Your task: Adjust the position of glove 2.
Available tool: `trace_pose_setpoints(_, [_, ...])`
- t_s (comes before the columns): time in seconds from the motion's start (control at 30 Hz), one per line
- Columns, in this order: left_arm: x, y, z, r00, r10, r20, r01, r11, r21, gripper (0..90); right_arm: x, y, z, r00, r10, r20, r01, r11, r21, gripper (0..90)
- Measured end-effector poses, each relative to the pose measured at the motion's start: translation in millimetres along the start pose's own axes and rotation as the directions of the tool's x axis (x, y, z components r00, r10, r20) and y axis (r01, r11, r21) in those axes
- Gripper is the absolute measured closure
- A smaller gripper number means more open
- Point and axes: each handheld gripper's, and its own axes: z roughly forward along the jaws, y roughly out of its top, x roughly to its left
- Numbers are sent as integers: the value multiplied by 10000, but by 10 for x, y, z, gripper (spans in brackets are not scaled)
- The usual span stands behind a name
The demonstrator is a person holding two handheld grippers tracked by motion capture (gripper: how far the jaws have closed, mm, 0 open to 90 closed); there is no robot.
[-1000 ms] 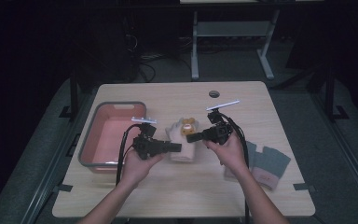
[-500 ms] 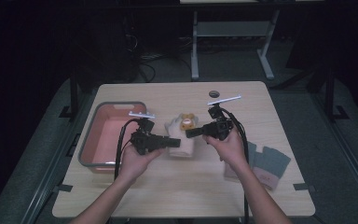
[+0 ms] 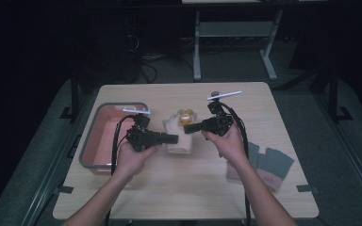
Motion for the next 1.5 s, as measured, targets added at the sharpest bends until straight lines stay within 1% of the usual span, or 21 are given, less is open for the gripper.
trace_pose_setpoints(0.03, [-8, 10, -16, 10000, -53, -26, 53, 10000, -12, 665, 10, 12, 5, 10000, 21, -27, -21, 10000, 5, 825])
trace_pose_setpoints(0.17, [19, 46, -92, 10000, 22, 20, -22, 10000, -89, 665, 61, 71, 16, 9999, 39, -122, -39, 10000, -15, 825])
trace_pose_setpoints(0.2, [13, 51, -110, 10000, -84, 21, 84, 9999, -125, 665, 75, 87, 21, 9999, 25, -134, -25, 10000, -27, 825])
trace_pose_setpoints(0.23, [26, 59, -130, 10000, 53, 2, -53, 9999, -103, 665, 78, 99, 33, 9998, -111, -154, 109, 9999, -106, 825])
trace_pose_setpoints(0.27, [23, 63, -144, 10000, -34, -6, 34, 9999, -136, 665, 90, 111, 42, 9998, -64, -191, 62, 9999, -98, 825])
trace_pose_setpoints(0.33, [35, 72, -178, 10000, 36, -43, -36, 9999, -127, 665, 99, 131, 66, 9997, -53, -251, 51, 9999, -93, 825])
trace_pose_setpoints(0.37, [37, 77, -193, 10000, -34, -28, 34, 9999, -139, 665, 105, 142, 77, 9996, -52, -288, 49, 10000, -86, 825])
trace_pose_setpoints(0.43, [51, 90, -227, 10000, -15, -11, 14, 9998, -175, 665, 125, 165, 91, 9994, 15, -338, -17, 10000, -70, 825])
trace_pose_setpoints(0.53, [62, 114, -271, 10000, 64, -33, -65, 9998, -214, 665, 151, 205, 107, 9992, -79, -392, 75, 9999, -103, 825])
trace_pose_setpoints(0.57, [60, 120, -281, 10000, -4, -24, 4, 9997, -255, 665, 156, 218, 111, 9991, -100, -402, 95, 9999, -131, 825])
trace_pose_setpoints(0.8, [75, 165, -341, 10000, -48, -8, 48, 9994, -357, 665, 192, 291, 128, 9985, -66, -545, 57, 9999, -155, 825])
trace_pose_setpoints(0.87, [85, 179, -362, 10000, 42, 1, -42, 9994, -343, 665, 207, 312, 129, 9985, -47, -554, 38, 9998, -172, 825])
trace_pose_setpoints(1.03, [86, 204, -407, 10000, 39, -9, -39, 9992, -396, 665, 223, 345, 144, 9976, 3, -696, -18, 9998, -214, 825])
trace_pose_setpoints(1.07, [99, 209, -421, 9999, 122, 6, -122, 9992, -386, 666, 229, 352, 147, 9977, -26, -676, 12, 9998, -202, 825])
trace_pose_setpoints(1.1, [99, 210, -429, 10000, -27, 48, 29, 9990, -448, 665, 237, 361, 152, 9976, -17, -696, 0, 9997, -238, 825])
trace_pose_setpoints(1.17, [112, 212, -448, 9999, -110, 87, 114, 9987, -492, 666, 254, 381, 158, 9975, -60, -701, 44, 9997, -225, 825])
trace_pose_setpoints(1.2, [124, 217, -462, 10000, -37, 71, 40, 9990, -454, 666, 263, 392, 165, 9976, -81, -686, 66, 9997, -221, 825])
trace_pose_setpoints(1.27, [127, 225, -486, 9999, -83, 63, 86, 9984, -558, 666, 284, 417, 179, 9978, -87, -661, 73, 9997, -212, 825])
trace_pose_setpoints(1.37, [140, 235, -532, 9999, -94, 37, 96, 9981, -612, 666, 296, 451, 205, 9970, -69, -772, 53, 9998, -211, 825])
trace_pose_setpoints(1.4, [150, 239, -551, 10000, -20, -4, 20, 9983, -580, 667, 301, 463, 218, 9966, -84, -815, 66, 9997, -219, 825])
trace_pose_setpoints(1.5, [172, 240, -605, 9999, -140, -13, 139, 9977, -656, 667, 325, 492, 257, 9962, -129, -867, 109, 9997, -229, 825])
